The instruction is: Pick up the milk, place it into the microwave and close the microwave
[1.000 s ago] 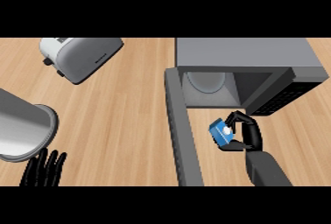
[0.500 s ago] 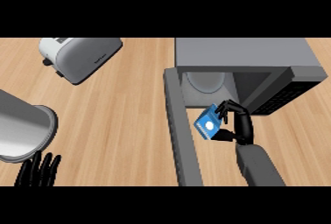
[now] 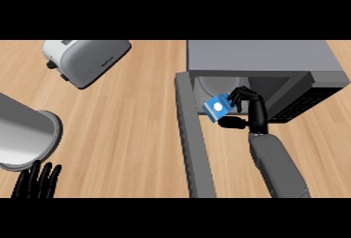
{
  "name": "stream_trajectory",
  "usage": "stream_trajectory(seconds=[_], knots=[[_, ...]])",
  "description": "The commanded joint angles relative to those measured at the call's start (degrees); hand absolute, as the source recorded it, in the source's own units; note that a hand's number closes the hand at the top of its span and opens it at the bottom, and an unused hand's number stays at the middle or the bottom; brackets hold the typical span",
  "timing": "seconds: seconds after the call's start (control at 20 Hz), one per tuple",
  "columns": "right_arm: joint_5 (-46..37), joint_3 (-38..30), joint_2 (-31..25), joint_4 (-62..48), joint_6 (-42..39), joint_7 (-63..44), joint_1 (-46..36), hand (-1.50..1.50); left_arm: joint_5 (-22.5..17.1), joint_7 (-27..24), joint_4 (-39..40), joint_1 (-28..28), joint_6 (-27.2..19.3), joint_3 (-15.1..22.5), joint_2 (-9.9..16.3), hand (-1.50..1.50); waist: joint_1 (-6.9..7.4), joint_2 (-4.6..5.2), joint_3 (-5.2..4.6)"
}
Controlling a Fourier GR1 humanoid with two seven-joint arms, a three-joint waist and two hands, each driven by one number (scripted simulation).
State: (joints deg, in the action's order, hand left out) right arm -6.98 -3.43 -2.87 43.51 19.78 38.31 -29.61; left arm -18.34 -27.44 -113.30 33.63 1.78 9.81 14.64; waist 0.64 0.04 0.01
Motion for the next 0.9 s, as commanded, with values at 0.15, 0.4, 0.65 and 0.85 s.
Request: stream_trajectory(seconds=[0.15, 0.4, 0.65, 0.85], knots=[[-5.1, -0.4, -2.1, -12.6, 5.5, -2.0, -8.3, 1.50, 0.9, -1.0, 2.9, -1.0, 1.0, -0.2, -1.1, -1.50, 0.59, 0.25, 0.02], [-7.8, -2.6, -4.5, -23.4, 12.1, -4.6, -19.1, 1.50, 0.3, -0.5, 4.5, -3.8, 3.3, -0.3, -0.2, -1.50, 2.34, 0.93, 0.06], [-8.4, -4.2, -7.3, -29.9, 14.3, -4.0, -23.4, 1.50, -0.8, 3.2, 2.9, -7.3, 2.3, -1.8, 0.2, -1.50, 3.26, 1.50, 0.14], [-11.4, -2.7, -9.4, -32.9, 19.5, -7.4, -27.4, 1.50, 1.6, 6.0, 1.8, -8.0, 0.0, -2.1, 1.1, -1.50, 4.07, 1.89, 0.19]])
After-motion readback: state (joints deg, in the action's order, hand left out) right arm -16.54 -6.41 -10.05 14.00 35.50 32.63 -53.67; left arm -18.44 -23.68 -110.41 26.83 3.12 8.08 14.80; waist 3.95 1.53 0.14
